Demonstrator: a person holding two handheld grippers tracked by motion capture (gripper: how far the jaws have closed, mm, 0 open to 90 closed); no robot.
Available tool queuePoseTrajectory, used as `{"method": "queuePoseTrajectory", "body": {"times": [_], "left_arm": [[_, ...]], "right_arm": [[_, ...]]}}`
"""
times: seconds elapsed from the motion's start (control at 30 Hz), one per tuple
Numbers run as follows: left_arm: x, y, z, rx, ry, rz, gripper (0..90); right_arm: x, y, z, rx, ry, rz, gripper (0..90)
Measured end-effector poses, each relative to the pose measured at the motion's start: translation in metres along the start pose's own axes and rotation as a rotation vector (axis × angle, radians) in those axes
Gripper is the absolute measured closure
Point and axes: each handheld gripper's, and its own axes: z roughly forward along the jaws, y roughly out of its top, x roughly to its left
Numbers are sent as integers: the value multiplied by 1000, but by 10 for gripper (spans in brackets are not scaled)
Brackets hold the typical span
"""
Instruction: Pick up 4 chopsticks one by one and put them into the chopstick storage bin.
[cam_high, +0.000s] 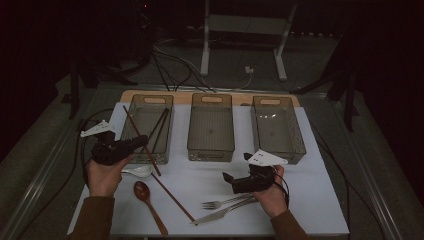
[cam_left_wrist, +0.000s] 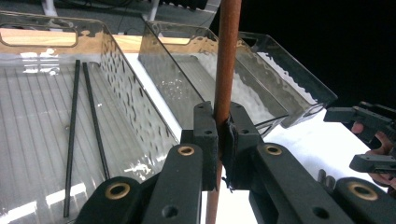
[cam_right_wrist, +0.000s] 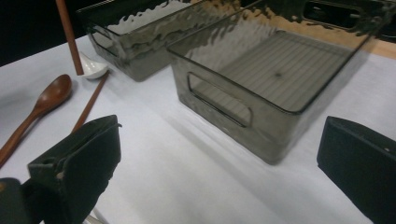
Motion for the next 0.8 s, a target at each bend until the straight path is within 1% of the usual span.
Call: {"method": "queuePoseTrajectory", "body": {"times": [0.33,0.5,0.67,0.8], "left_arm": [[4,9,4,18,12,-4,864],[8,14,8,30,29,-4,864],[12,21,12,40,46,-3,864],[17,24,17,45,59,-12,864]], "right_arm": [[-14,-4,-12,-18,-34,32,0],[-20,-5,-17,-24,-49,43,0],[-23,-6,-19,-26,-58,50,0],[-23,-6,-19,-25,-59,50,0]]}}
